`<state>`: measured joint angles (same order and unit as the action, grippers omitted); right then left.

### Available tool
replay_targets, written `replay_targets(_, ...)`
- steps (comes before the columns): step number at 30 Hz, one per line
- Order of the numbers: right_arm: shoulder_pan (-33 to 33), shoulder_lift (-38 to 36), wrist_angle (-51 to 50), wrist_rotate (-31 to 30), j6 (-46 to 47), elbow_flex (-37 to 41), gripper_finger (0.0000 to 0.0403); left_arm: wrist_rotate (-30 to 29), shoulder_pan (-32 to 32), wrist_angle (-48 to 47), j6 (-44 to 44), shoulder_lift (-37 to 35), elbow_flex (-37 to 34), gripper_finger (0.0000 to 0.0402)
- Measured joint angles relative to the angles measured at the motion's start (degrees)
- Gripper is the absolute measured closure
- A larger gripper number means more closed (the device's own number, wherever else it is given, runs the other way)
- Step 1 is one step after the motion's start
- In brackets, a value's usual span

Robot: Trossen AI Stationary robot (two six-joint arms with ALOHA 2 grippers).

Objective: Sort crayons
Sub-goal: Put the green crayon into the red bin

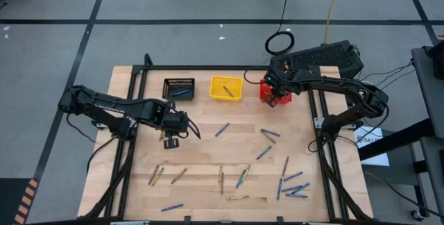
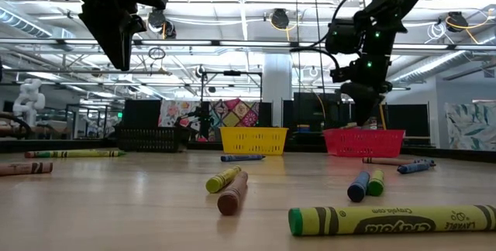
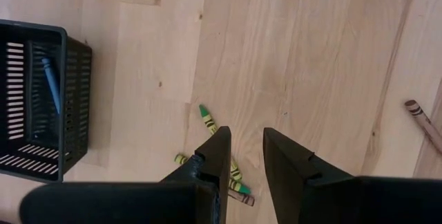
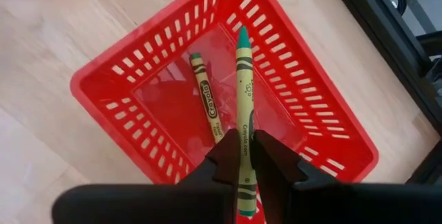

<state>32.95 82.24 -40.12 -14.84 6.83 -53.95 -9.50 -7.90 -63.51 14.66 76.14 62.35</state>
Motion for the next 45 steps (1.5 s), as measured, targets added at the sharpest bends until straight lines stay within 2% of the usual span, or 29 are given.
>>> replay_targets(11, -0.02, 0.09, 0.0, -1.45, 0.0, 0.0, 0.0374, 0.0, 0.01, -0.02, 0.0, 0.0, 0.0, 0.0322)
replay_targets(13, -0.02, 0.09, 0.02, -3.08, 0.0, 0.0, 0.0364, 0.0, 0.01, -0.02, 0.0, 0.01, 0.0, 0.0322)
replay_targets(19, -0.04, 0.09, 0.03, -3.1, 0.0, 0.0, 0.0322, 0.0, 0.0, -0.02, -0.03, 0.01, 0.0, 0.0322)
replay_targets(24, -0.04, 0.09, 0.22, -3.06, 0.0, 0.0, 0.0305, 0.0, 0.0, -0.02, -0.03, 0.0, 0.0, 0.0322)
replay_targets(37, -1.29, 0.09, 2.79, -3.02, 0.14, 0.0, 0.0303, -2.75, 0.0, 0.28, -0.21, 0.0, 0.0, 0.0322)
replay_targets(45, -4.41, 0.07, 3.46, -3.0, 0.08, 0.0, 0.0303, -2.92, 0.23, 9.18, -3.04, 0.01, 0.0, 0.0322)
